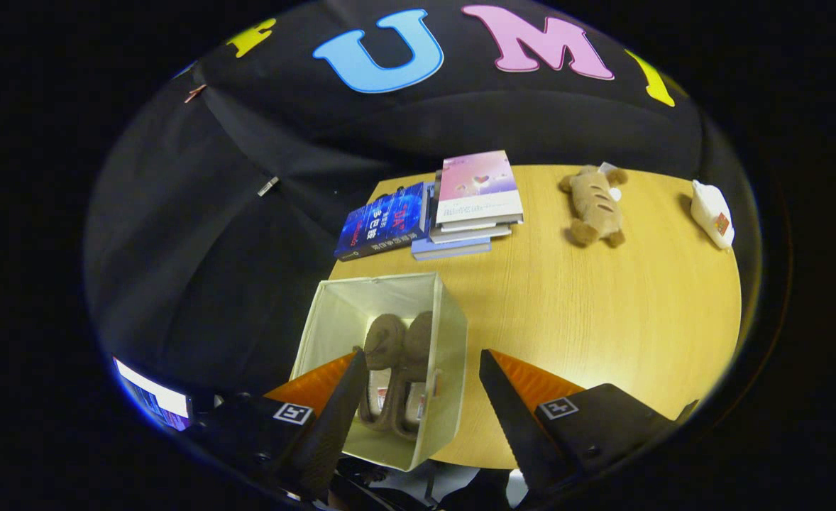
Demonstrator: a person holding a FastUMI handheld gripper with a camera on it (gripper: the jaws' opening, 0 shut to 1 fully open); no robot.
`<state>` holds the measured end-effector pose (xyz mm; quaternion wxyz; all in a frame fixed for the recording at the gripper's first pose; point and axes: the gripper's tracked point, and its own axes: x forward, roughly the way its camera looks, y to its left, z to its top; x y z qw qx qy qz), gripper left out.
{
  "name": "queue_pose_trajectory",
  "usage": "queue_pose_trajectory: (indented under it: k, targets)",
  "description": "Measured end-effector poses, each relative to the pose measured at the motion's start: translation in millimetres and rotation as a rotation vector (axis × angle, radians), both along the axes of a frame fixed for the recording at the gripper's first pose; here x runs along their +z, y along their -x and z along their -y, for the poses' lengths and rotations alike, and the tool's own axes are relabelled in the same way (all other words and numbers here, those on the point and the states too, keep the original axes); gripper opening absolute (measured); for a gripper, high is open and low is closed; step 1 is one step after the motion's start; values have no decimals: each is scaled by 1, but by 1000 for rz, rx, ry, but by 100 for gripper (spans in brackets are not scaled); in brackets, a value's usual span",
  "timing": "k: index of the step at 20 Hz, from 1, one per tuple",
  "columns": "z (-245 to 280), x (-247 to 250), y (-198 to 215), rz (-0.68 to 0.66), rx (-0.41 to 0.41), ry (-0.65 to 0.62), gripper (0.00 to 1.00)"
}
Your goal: Open the storage box then place both shoes into the box .Put the left shoe in first, then the right shoe, with the right side of both shoes facing outward in a uniform manner.
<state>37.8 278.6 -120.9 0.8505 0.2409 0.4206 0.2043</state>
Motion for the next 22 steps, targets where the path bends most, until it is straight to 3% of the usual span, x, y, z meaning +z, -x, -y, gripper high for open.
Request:
queue_pose_trajectory:
  k: [10, 22]
  targets:
    - [153, 30, -20, 276, -201, 146, 99]
    - [271, 67, 18, 543, -406, 370, 99]
